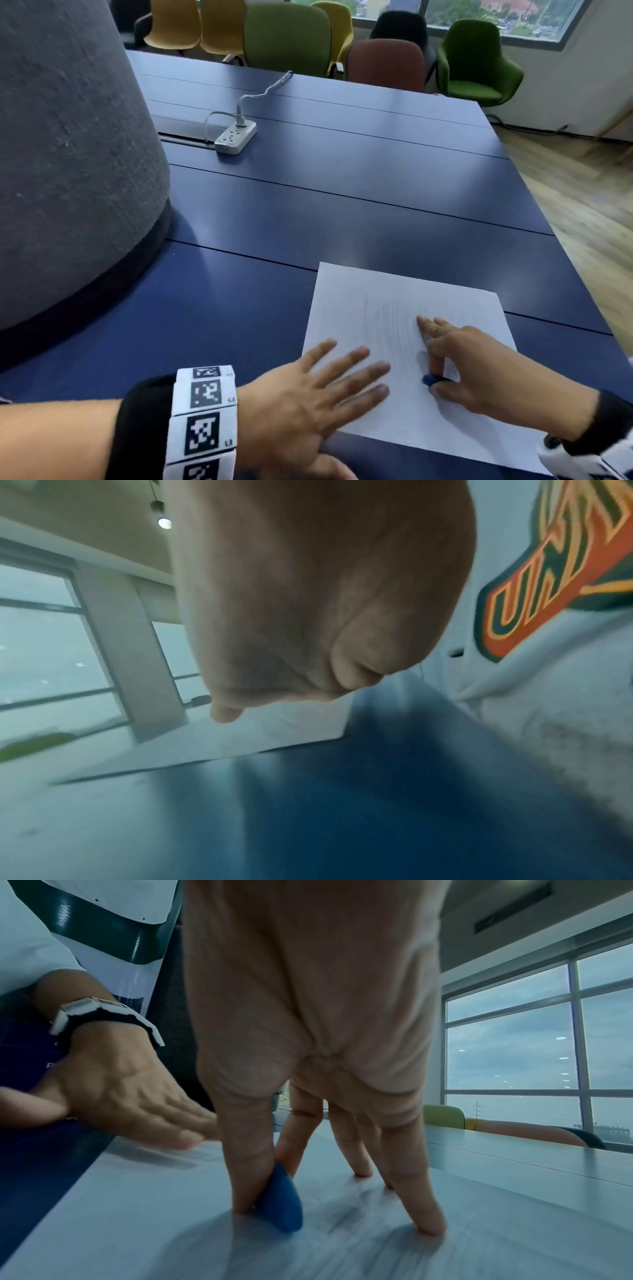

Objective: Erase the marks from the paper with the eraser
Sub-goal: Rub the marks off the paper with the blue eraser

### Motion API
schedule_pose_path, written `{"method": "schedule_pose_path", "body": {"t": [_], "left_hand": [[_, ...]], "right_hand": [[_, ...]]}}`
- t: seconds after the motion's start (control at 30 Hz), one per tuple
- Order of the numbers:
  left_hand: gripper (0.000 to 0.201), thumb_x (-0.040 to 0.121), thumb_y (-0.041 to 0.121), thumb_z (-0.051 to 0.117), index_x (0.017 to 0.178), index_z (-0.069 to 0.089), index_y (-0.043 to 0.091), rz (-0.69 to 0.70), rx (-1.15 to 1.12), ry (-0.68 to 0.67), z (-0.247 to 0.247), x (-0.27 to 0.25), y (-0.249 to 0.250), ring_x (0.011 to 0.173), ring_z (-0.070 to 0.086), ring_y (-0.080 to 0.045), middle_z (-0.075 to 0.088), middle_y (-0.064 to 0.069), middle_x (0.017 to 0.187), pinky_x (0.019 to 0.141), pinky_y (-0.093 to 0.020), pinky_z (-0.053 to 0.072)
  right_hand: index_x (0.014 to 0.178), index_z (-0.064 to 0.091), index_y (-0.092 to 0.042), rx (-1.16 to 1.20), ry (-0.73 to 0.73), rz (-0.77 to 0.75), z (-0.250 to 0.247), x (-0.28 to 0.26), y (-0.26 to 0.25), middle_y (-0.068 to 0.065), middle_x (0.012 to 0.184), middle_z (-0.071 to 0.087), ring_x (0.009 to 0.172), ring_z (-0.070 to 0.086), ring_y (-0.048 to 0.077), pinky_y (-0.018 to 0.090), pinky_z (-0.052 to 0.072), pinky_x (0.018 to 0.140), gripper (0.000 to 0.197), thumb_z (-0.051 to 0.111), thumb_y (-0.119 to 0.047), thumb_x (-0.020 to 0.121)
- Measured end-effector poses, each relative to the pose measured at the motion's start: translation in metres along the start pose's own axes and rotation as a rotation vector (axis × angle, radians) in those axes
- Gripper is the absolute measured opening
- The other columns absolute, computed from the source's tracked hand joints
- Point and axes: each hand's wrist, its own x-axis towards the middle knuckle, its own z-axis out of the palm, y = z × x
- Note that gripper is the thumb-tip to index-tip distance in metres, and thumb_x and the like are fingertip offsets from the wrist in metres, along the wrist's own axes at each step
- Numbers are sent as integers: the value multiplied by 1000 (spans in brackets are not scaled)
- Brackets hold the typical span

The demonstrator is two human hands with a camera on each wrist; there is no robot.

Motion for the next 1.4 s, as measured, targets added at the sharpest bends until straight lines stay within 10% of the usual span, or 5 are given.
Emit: {"method": "schedule_pose_path", "body": {"t": [0.2,0.4,0.57,1.27,1.4], "left_hand": [[102,62,82,-18,139,-39,18,-295,-122,-1,-5,-7,-15,132,-46,-18,-50,0,142,118,-46,-11],[87,94,70,3,152,28,11,-61,-37,53,8,-3,-6,145,26,-30,26,-12,158,111,-49,23],[97,69,79,-13,143,-36,19,-207,-103,-46,-10,-5,-14,134,-44,-14,-47,1,145,117,-46,-16],[138,30,87,-37,143,-33,7,-605,-339,5,-27,36,-66,142,-33,-22,-43,-6,147,118,-41,-13],[111,57,87,-24,144,-35,18,-275,-268,59,-31,47,-38,137,-41,-19,-46,0,148,118,-43,-15]], "right_hand": [[79,59,-22,-11,8,4,1,-4,2,-5,161,14,147,15,3,10,24,107,18,67,-37,87],[79,59,-23,-2,2,1,0,-3,1,-6,161,13,147,14,3,7,21,104,17,66,-37,88],[82,61,-21,-20,-1,6,-1,-4,0,-5,161,13,147,14,4,8,22,106,17,66,-36,87],[81,61,-19,17,17,24,-2,-3,-4,1,161,18,147,19,11,14,28,108,13,64,-29,88],[75,55,-25,10,3,26,-1,3,-4,-2,162,13,148,14,8,15,25,112,17,65,-30,87]]}}
